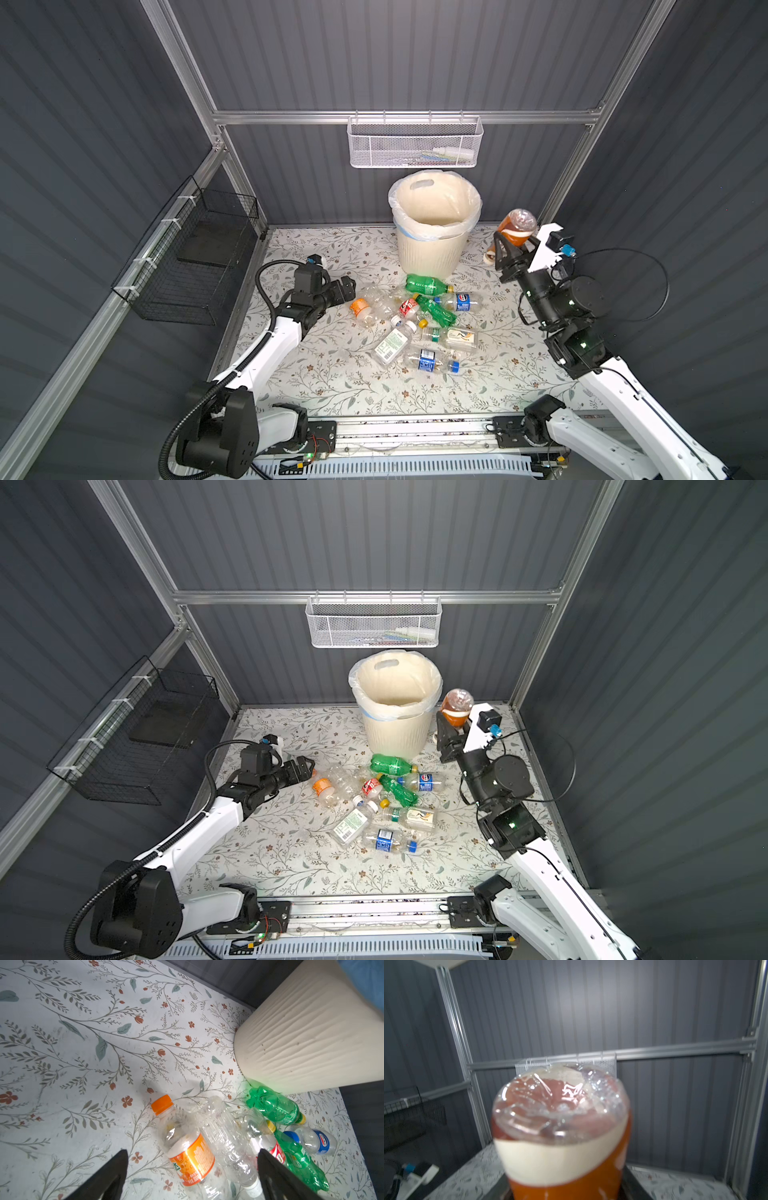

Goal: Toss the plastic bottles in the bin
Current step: 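Carry the brown bottle over the bin and release it with the right gripper, then draw the right arm back from the bin while the left gripper grasps the orange-capped bottle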

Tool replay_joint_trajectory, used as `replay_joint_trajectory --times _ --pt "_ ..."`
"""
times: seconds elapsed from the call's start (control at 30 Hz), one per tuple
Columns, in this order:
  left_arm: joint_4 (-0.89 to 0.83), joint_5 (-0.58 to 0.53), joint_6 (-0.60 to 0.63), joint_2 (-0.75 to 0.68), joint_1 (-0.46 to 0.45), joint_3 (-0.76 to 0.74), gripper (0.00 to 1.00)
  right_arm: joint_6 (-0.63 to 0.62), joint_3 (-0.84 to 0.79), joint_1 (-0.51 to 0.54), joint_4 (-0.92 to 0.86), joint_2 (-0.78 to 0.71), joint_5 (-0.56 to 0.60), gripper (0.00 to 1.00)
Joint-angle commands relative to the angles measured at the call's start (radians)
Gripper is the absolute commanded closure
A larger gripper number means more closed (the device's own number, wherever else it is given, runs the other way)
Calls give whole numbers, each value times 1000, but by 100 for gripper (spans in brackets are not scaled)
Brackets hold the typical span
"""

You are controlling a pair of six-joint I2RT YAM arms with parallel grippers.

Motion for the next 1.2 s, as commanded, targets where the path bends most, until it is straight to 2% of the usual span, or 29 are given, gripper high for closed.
replay_joint_trajectory --times 0.0,0.1,0.17,0.2,0.23,0.3,0.57,0.83,1.17 --pt "-22 -34 -36 -34 -21 -41 3 2 224 -47 75 175 -120 49" --pt "-17 -38 -53 -51 -28 -63 3 57 553 -74 -115 456 -142 51" --pt "-25 -31 -52 -49 -29 -66 2 66 832 -83 -354 647 -154 44" --pt "-33 -29 -50 -46 -29 -66 1 71 947 -89 -494 733 -160 35" --pt "-37 -29 -53 -47 -31 -70 1 77 1037 -96 -568 792 -183 18" --pt "-29 -28 -58 -55 -31 -85 0 105 1089 -105 -622 845 -162 1" --pt "-18 -10 -46 -12 -32 -80 0 173 950 -172 -559 750 -187 1" --pt "8 -6 -91 60 -34 -66 1 223 790 -236 -513 644 -207 1" --pt "-10 -7 -122 174 -53 5 4 313 521 -323 -442 507 -242 1"
